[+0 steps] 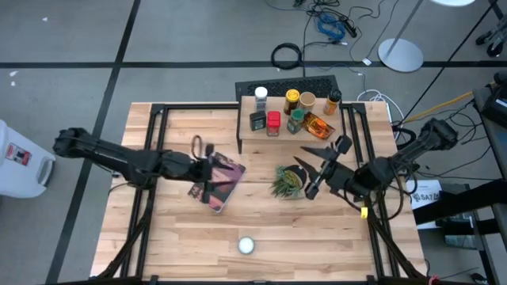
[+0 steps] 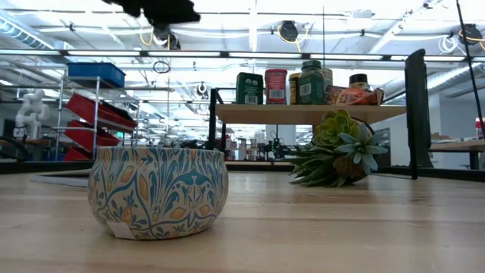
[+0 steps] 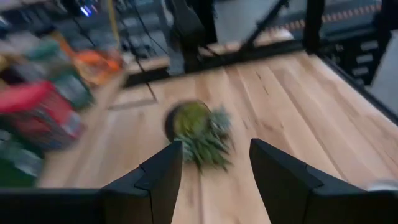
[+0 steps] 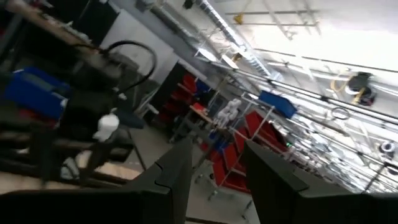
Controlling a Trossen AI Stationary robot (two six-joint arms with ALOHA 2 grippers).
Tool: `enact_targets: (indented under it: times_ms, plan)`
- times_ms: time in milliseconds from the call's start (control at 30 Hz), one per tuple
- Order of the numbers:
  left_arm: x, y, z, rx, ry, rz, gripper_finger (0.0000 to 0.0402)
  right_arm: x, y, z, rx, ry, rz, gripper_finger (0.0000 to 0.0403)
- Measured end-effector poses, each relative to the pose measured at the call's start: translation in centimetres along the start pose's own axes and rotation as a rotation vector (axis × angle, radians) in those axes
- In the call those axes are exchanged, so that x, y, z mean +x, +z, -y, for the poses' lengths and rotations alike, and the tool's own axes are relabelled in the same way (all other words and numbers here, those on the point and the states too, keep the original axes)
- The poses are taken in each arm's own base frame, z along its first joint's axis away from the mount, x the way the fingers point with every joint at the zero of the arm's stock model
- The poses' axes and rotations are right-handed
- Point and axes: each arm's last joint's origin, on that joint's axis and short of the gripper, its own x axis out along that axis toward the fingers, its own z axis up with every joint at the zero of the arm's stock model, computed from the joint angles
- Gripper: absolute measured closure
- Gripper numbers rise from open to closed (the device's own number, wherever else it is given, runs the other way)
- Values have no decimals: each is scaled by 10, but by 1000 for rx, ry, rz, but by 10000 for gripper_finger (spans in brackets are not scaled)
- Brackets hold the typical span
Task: Shelf spices
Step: Return to Home Position
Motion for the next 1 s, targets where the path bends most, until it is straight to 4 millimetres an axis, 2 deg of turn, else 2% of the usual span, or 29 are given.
enact_targets:
  times_ms: [167,300,533,733,1000]
  plan:
    - [-27,12,-7,8,48,83,203,0,19,1,-24,80,-33,270]
    - [-45,18,-12,-1,75,126,203,1,35,10,-12,171,-62,270]
    - [-70,21,-17,32,105,162,203,5,55,31,103,535,-54,270]
    - [-95,22,-24,40,188,196,203,0,65,60,146,654,-69,270]
    - [-127,15,-29,29,226,206,203,-31,54,114,229,691,-118,270]
